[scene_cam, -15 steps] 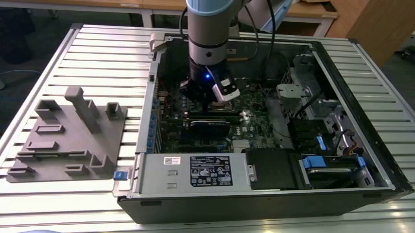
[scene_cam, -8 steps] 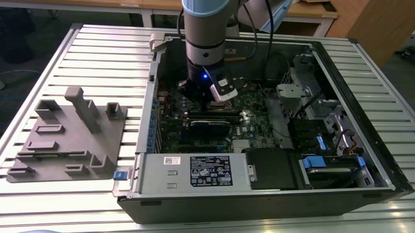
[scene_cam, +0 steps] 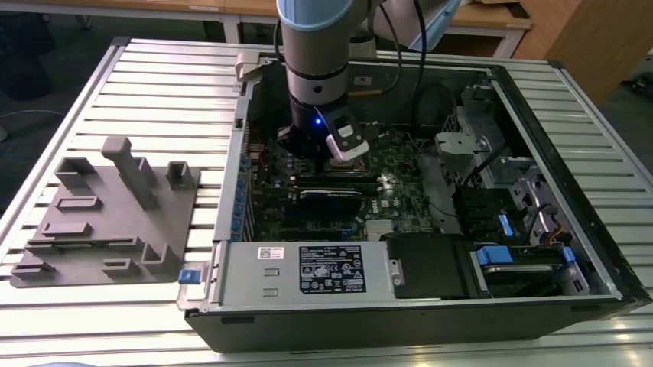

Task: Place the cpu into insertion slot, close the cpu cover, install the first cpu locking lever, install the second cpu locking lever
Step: 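Install the second cpu locking lever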

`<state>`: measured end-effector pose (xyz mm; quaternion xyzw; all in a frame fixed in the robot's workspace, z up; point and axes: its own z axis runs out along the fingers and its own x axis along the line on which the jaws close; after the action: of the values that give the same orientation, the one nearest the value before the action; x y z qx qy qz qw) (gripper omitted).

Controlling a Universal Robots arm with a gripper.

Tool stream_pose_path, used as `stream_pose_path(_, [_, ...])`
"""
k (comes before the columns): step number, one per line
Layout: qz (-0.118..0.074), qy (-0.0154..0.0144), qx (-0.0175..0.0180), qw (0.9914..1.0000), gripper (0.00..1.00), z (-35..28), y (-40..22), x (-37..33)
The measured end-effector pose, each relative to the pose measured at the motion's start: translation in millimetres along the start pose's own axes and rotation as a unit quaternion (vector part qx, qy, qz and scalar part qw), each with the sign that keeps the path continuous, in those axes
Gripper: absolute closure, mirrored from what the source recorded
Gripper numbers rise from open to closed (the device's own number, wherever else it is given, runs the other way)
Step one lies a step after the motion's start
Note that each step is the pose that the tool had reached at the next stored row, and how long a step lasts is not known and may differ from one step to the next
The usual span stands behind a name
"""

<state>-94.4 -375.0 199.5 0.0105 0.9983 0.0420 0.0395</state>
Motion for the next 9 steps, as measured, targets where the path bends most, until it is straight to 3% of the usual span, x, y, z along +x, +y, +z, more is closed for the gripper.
stream_pose_path(9, [-0.001, -0.0111, -0.0034, 0.99993, 0.89, 3.4, -0.5, 6.6])
